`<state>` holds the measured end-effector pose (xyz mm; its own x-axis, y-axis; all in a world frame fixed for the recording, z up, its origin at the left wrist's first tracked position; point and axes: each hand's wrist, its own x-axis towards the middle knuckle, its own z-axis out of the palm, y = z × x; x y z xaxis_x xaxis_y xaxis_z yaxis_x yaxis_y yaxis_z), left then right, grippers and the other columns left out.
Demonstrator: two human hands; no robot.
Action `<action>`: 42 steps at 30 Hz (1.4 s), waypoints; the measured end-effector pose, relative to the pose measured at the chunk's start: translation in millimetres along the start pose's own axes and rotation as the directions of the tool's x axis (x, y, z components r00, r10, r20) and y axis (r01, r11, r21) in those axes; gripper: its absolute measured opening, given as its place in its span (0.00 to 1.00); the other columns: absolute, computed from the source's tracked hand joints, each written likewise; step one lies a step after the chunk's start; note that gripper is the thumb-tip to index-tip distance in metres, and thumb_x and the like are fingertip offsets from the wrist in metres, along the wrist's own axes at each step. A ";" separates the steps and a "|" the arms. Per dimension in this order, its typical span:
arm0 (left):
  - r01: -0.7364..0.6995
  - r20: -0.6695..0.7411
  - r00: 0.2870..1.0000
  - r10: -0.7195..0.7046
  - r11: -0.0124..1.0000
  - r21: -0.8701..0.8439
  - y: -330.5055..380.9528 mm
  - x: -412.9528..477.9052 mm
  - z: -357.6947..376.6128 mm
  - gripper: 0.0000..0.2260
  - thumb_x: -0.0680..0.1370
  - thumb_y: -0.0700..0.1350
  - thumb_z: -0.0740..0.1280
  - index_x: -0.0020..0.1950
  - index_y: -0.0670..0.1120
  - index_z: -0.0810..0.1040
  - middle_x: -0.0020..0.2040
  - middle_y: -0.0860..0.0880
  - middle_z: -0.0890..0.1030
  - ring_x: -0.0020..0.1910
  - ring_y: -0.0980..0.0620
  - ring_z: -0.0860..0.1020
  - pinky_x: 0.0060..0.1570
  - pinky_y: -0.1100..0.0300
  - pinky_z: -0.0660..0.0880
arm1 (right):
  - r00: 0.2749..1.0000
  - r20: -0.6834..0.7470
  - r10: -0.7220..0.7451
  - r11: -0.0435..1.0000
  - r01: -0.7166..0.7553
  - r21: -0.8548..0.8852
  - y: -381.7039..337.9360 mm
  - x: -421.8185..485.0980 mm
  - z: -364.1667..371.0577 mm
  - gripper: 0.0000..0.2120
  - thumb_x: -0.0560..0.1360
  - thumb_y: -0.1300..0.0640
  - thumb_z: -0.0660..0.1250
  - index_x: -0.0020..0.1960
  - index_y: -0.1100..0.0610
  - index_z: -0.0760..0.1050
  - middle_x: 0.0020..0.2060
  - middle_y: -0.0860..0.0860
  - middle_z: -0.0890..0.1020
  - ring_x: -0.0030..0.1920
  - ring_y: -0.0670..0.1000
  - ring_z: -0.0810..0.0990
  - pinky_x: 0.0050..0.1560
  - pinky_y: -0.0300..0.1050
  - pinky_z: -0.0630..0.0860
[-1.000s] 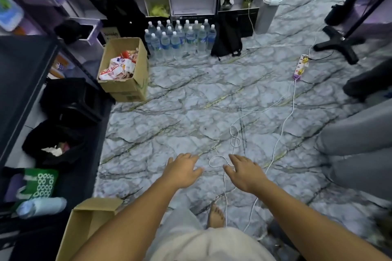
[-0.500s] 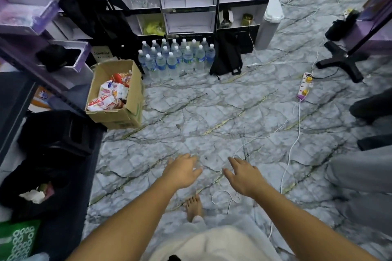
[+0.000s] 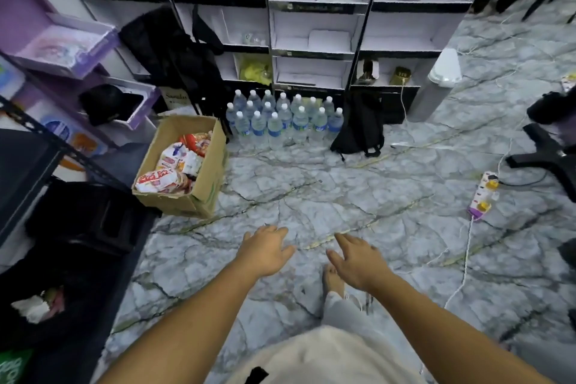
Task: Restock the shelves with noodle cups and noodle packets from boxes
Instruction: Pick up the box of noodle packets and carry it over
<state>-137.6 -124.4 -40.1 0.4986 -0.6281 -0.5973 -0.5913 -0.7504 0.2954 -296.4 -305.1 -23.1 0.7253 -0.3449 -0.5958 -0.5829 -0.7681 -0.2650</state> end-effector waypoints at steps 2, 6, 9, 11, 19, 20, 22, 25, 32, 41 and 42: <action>0.043 -0.019 0.999 -0.044 0.998 -0.042 3.9 17.4 -14.0 0.28 0.83 0.63 0.56 0.79 0.51 0.65 0.78 0.47 0.67 0.76 0.46 0.65 0.74 0.41 0.62 | 0.998 0.028 -0.063 0.996 0.065 -0.059 6.1 26.5 -28.4 0.31 0.84 0.38 0.50 0.83 0.51 0.54 0.81 0.50 0.60 0.80 0.55 0.58 0.78 0.61 0.57; 0.150 -0.003 0.989 -0.151 0.982 -0.115 15.7 43.6 -43.0 0.27 0.83 0.64 0.56 0.80 0.54 0.64 0.79 0.49 0.65 0.77 0.45 0.63 0.75 0.39 0.59 | 0.980 0.113 -0.163 0.973 0.178 -0.148 16.9 74.4 -86.1 0.32 0.84 0.37 0.48 0.83 0.51 0.52 0.82 0.50 0.58 0.81 0.54 0.56 0.78 0.61 0.55; 0.220 -0.026 0.973 -0.228 0.960 -0.175 22.5 61.9 -63.3 0.27 0.84 0.62 0.56 0.81 0.53 0.62 0.80 0.49 0.64 0.78 0.45 0.62 0.76 0.39 0.57 | 0.961 0.145 -0.235 0.948 0.259 -0.185 20.4 116.4 -123.0 0.32 0.85 0.37 0.48 0.83 0.52 0.52 0.82 0.51 0.57 0.81 0.55 0.56 0.78 0.58 0.56; 0.255 -0.045 0.961 -0.271 0.942 -0.219 21.5 71.1 -74.0 0.28 0.85 0.61 0.56 0.82 0.51 0.60 0.81 0.48 0.62 0.79 0.45 0.61 0.77 0.40 0.57 | 0.949 0.163 -0.270 0.935 0.299 -0.192 16.2 144.4 -141.8 0.33 0.84 0.37 0.49 0.84 0.52 0.52 0.82 0.51 0.57 0.81 0.56 0.56 0.78 0.55 0.58; 0.356 -0.101 0.901 -0.421 0.854 -0.380 -24.1 110.4 -107.9 0.28 0.83 0.62 0.58 0.81 0.51 0.65 0.80 0.47 0.66 0.78 0.45 0.64 0.75 0.42 0.63 | 0.890 0.238 -0.390 0.838 0.450 -0.309 -33.2 243.3 -187.1 0.34 0.84 0.35 0.48 0.84 0.51 0.51 0.82 0.51 0.58 0.81 0.56 0.58 0.78 0.56 0.59; 0.370 -0.100 0.890 -0.444 0.835 -0.406 -32.8 116.2 -111.8 0.28 0.83 0.62 0.58 0.81 0.51 0.65 0.80 0.47 0.66 0.77 0.44 0.65 0.74 0.42 0.64 | 0.880 0.251 -0.404 0.824 0.469 -0.319 -41.8 256.4 -191.0 0.34 0.83 0.35 0.48 0.84 0.51 0.52 0.82 0.51 0.58 0.80 0.56 0.58 0.78 0.56 0.59; 0.388 -0.106 0.874 -0.475 0.811 -0.437 -49.9 128.5 -120.6 0.29 0.83 0.63 0.57 0.81 0.52 0.65 0.80 0.47 0.66 0.77 0.44 0.66 0.74 0.42 0.65 | 0.864 0.266 -0.427 0.794 0.499 -0.346 -58.6 280.4 -197.7 0.34 0.83 0.34 0.48 0.83 0.50 0.52 0.82 0.51 0.59 0.80 0.56 0.59 0.77 0.56 0.60; 0.406 -0.104 0.848 -0.519 0.764 -0.501 -74.6 144.3 -140.8 0.27 0.83 0.62 0.59 0.79 0.51 0.67 0.77 0.48 0.69 0.74 0.44 0.69 0.71 0.42 0.68 | 0.843 0.292 -0.452 0.753 0.536 -0.383 -92.6 313.9 -216.9 0.33 0.84 0.35 0.49 0.83 0.50 0.52 0.82 0.50 0.59 0.80 0.56 0.59 0.77 0.56 0.60; 0.470 -0.107 0.763 -0.638 0.660 -0.587 -119.3 163.6 -194.4 0.27 0.85 0.60 0.59 0.81 0.50 0.64 0.80 0.46 0.66 0.76 0.44 0.67 0.70 0.53 0.69 | 0.799 0.317 -0.511 0.669 0.601 -0.437 -172.7 389.3 -255.0 0.33 0.83 0.35 0.48 0.84 0.48 0.50 0.82 0.50 0.58 0.80 0.57 0.59 0.77 0.59 0.60; 0.556 -0.030 0.544 -0.839 0.387 -0.736 -164.2 186.2 -230.8 0.25 0.82 0.60 0.61 0.78 0.54 0.69 0.71 0.48 0.74 0.67 0.45 0.75 0.61 0.56 0.73 | 0.665 0.449 -0.597 0.463 0.743 -0.484 -272.7 495.1 -287.2 0.32 0.83 0.35 0.48 0.84 0.45 0.49 0.82 0.51 0.59 0.79 0.58 0.60 0.76 0.59 0.61; 0.558 -0.012 0.506 -0.862 0.338 -0.758 -165.4 188.0 -237.2 0.24 0.81 0.60 0.62 0.77 0.56 0.70 0.70 0.48 0.75 0.67 0.46 0.75 0.62 0.55 0.73 | 0.642 0.469 -0.606 0.426 0.760 -0.491 -283.0 507.7 -291.5 0.33 0.83 0.35 0.48 0.84 0.45 0.49 0.81 0.52 0.59 0.79 0.58 0.60 0.76 0.59 0.61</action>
<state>204.3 -167.2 -24.4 0.7700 0.3263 -0.5482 0.5583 -0.7605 0.3315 343.6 -420.0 -29.6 0.6471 0.4970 -0.5782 0.4830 -0.8540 -0.1934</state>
